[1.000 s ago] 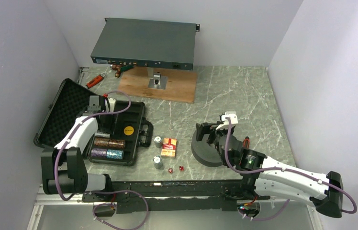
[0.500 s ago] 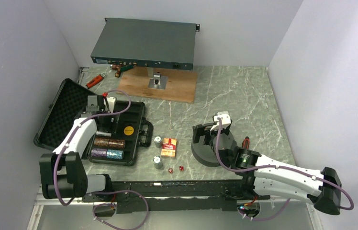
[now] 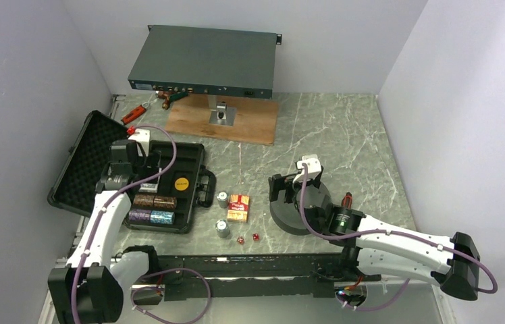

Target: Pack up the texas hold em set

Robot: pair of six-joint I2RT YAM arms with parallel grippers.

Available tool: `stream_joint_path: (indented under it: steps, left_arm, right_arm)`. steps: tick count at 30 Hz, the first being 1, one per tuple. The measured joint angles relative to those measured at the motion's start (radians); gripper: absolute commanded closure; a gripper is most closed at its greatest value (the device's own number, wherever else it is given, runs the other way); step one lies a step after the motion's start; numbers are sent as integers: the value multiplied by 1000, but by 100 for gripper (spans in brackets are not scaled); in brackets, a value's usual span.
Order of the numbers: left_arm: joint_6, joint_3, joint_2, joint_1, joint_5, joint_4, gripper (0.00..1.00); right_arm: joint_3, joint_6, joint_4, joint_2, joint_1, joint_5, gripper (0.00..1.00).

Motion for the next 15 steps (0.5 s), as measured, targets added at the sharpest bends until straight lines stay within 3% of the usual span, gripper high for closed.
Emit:
stream_joint_path:
  steps: [5,7,10,13,15]
  left_arm:
    - [-61,-16,10,0,-126,30,11]
    - [-83,-16,45,0,-154,31,7]
    - [-106,-16,94,0,-169,25,21]
    - [-124,-16,124,0,-168,15,41]
    - [-130,-15,132,0,-165,8,48]
  right_arm:
    - [9,2,-13,-8,0,-1,0]
    - [9,3,-15,-14,0,-1,0]
    - [10,3,-21,-21,0,-2,0]
    - [11,4,-30,-23,0,-2,0]
    - [11,7,-35,-26,0,-2,0]
